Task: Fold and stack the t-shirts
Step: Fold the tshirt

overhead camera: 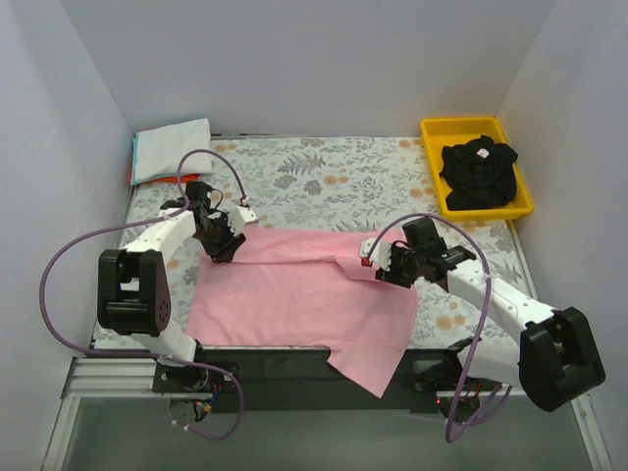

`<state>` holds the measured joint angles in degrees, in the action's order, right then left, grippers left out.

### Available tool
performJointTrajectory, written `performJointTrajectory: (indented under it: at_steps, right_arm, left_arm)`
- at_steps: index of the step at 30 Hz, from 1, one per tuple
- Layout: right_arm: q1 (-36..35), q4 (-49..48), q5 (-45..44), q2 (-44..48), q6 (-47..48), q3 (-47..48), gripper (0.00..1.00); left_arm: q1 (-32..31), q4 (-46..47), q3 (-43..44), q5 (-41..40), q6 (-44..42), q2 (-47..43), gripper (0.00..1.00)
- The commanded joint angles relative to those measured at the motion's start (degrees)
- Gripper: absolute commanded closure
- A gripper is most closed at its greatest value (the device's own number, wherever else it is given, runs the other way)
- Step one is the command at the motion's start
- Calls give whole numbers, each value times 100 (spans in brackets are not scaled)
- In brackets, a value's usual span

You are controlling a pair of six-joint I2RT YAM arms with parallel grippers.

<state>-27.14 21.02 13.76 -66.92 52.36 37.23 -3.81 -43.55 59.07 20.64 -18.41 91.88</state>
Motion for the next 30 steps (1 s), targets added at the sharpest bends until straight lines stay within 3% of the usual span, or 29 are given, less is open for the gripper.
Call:
performJointTrajectory:
  at_steps: [1,5,7,11,13,15,20,25,30]
  right_arm:
    - [67,657,65,-94,11,442,39]
    - [402,1114,565,-93,-322,942,41]
    - [428,1491,952,-216,-463,1259,52]
    - [306,1757,1393,-454,-683,1497,57]
    - [-70,1740,1025,-480,-709,1471,57]
    - [-335,1617,657,-411,-674,1427,57]
    - [-1038,1274,197,-576,-613,1602,65]
    - [-1846,1036,127,-1269,-770,1761,72]
    - [-2024,896,-13,-2052,-1393,2190,60]
  left_arm:
    - [21,-329,561,1027,302,-196,57]
    - [-31,-382,1036,2380,1189,-293,55]
    - [-312,-15,941,2960,2040,-328,55]
    - [-962,1565,238,3262,3710,-486,55]
    - [-1086,2550,53,3349,4831,-443,56]
    - [-1086,3000,60,3271,5294,-259,57]
    - [-1034,2906,236,2518,5559,-118,60]
    - [-1042,1702,790,1628,5217,523,65]
    - [-955,1463,870,1521,5173,744,65]
